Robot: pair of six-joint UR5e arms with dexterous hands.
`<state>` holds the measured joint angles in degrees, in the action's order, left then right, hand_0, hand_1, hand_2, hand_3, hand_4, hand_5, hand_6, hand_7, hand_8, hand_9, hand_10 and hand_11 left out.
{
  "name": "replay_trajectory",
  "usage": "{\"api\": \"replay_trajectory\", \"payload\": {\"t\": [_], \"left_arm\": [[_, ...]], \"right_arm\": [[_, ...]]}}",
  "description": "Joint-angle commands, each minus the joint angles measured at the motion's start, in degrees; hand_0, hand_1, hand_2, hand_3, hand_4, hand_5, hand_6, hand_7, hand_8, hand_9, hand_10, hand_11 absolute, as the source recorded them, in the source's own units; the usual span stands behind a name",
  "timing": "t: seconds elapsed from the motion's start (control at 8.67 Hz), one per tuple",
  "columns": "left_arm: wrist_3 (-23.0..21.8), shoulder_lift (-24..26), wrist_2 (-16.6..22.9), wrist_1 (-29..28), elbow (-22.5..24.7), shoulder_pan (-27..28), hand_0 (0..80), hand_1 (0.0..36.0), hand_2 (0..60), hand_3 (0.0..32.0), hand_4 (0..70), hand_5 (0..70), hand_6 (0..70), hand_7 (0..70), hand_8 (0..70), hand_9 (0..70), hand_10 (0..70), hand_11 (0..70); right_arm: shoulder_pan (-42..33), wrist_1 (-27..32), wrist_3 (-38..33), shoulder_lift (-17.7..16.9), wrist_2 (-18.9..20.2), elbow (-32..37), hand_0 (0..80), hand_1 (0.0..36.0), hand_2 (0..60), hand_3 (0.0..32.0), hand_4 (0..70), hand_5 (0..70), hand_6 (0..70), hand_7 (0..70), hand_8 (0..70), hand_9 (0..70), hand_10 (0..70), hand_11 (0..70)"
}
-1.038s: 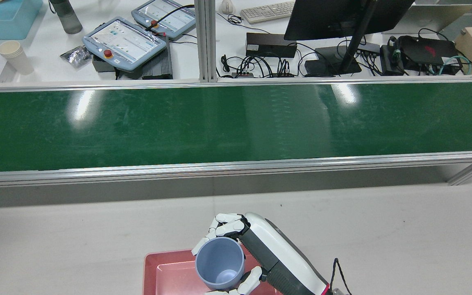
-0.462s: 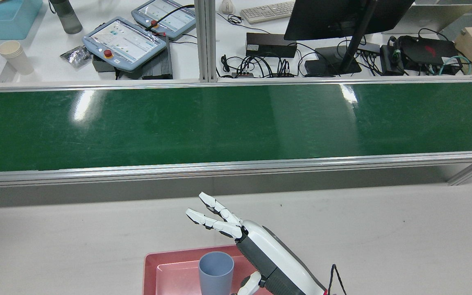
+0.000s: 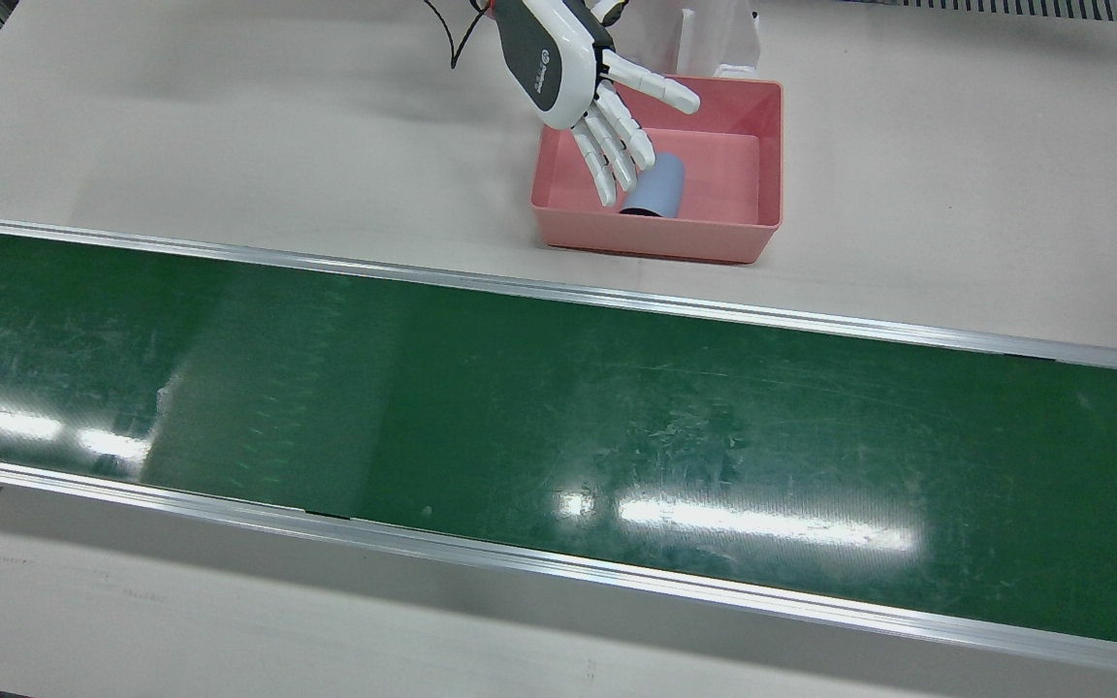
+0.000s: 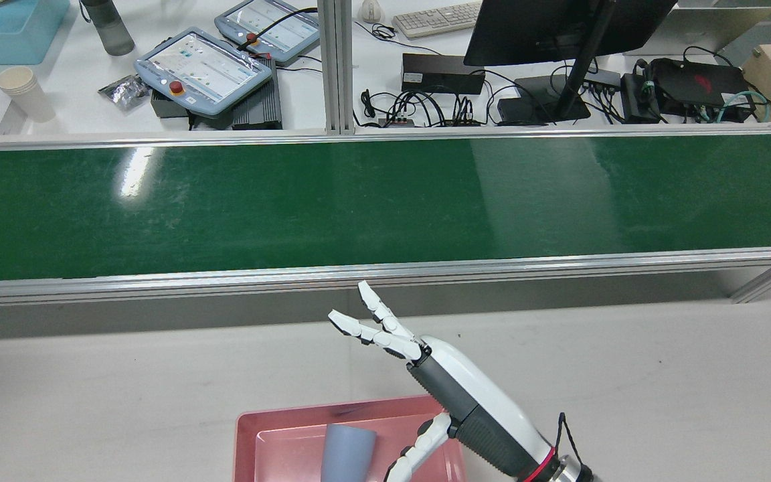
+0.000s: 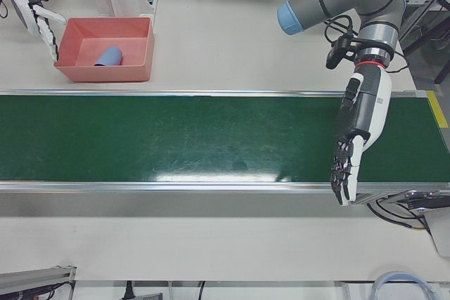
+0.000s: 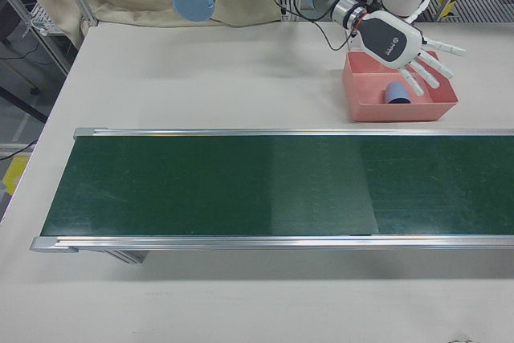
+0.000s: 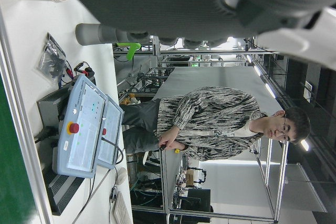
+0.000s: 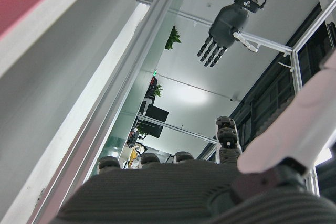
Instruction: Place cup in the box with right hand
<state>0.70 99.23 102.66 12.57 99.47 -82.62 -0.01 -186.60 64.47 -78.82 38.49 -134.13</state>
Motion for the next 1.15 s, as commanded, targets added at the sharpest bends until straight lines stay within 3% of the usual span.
{"api": "replay_trajectory", "payload": {"t": [0.0,0.12,0.35,0.46,0.58,0.69,0.81,0.92,1.04], "left_arm": [[0.0,0.0,0.0,0.09,0.03,0.0,0.0,0.0,0.0,0.0,0.0,0.0,0.0,0.0,0.0,0.0,0.0,0.0],[0.0,0.0,0.0,0.0,0.03,0.0,0.0,0.0,0.0,0.0,0.0,0.0,0.0,0.0,0.0,0.0,0.0,0.0],[0.0,0.0,0.0,0.0,0.03,0.0,0.0,0.0,0.0,0.0,0.0,0.0,0.0,0.0,0.0,0.0,0.0,0.0],[0.0,0.0,0.0,0.0,0.03,0.0,0.0,0.0,0.0,0.0,0.0,0.0,0.0,0.0,0.0,0.0,0.0,0.0],[0.0,0.0,0.0,0.0,0.03,0.0,0.0,0.0,0.0,0.0,0.0,0.0,0.0,0.0,0.0,0.0,0.0,0.0],[0.0,0.0,0.0,0.0,0.03,0.0,0.0,0.0,0.0,0.0,0.0,0.0,0.0,0.0,0.0,0.0,0.0,0.0],[0.0,0.0,0.0,0.0,0.03,-0.09,0.0,0.0,0.0,0.0,0.0,0.0,0.0,0.0,0.0,0.0,0.0,0.0],[0.0,0.0,0.0,-0.09,-0.06,0.0,0.0,0.0,0.0,0.0,0.0,0.0,0.0,0.0,0.0,0.0,0.0,0.0],[0.0,0.0,0.0,0.0,0.02,-0.09,0.0,0.0,0.0,0.0,0.0,0.0,0.0,0.0,0.0,0.0,0.0,0.0]], "right_arm": [[-14.44,-3.05,-13.29,-7.36,1.76,-6.9,38.5,0.0,0.0,15.6,0.0,1.1,0.0,0.0,1.0,2.6,0.0,0.0],[-19.88,-7.07,-17.75,-10.18,3.85,-8.58,38.3,0.0,0.0,14.6,0.0,0.6,0.0,0.0,0.5,2.6,0.0,0.0],[-31.74,-16.47,-33.71,-14.32,7.98,-5.11,39.1,0.7,0.0,7.4,0.1,0.2,0.0,0.0,0.5,3.1,0.0,0.0],[-39.37,-16.6,-41.71,-16.17,13.92,0.48,39.5,0.8,0.0,4.0,2.3,0.3,0.0,1.0,1.1,3.6,0.0,0.0],[-48.32,-16.43,-45.53,-16.36,21.72,5.06,39.2,0.5,0.0,0.8,4.0,0.4,0.4,2.5,1.5,3.9,0.0,0.0],[-57.12,-16.17,-45.74,-16.71,28.76,7.81,39.9,1.1,0.0,0.0,2.0,0.8,0.8,0.5,1.9,4.1,0.0,0.0],[-63.9,-14.16,-45.83,-17.32,33.18,10.97,40.0,1.3,0.0,0.0,0.7,1.1,1.0,0.3,2.4,4.5,0.0,0.0],[-69.63,-7.62,-46.88,-19.76,37.06,16.31,39.7,1.1,0.0,0.0,0.0,1.3,1.6,1.1,2.9,5.3,0.0,0.0],[-72.12,-1.64,-49.76,-21.01,37.88,22.02,39.2,1.0,0.0,0.0,0.0,1.4,3.1,8.4,3.7,7.5,0.7,1.4]]}}
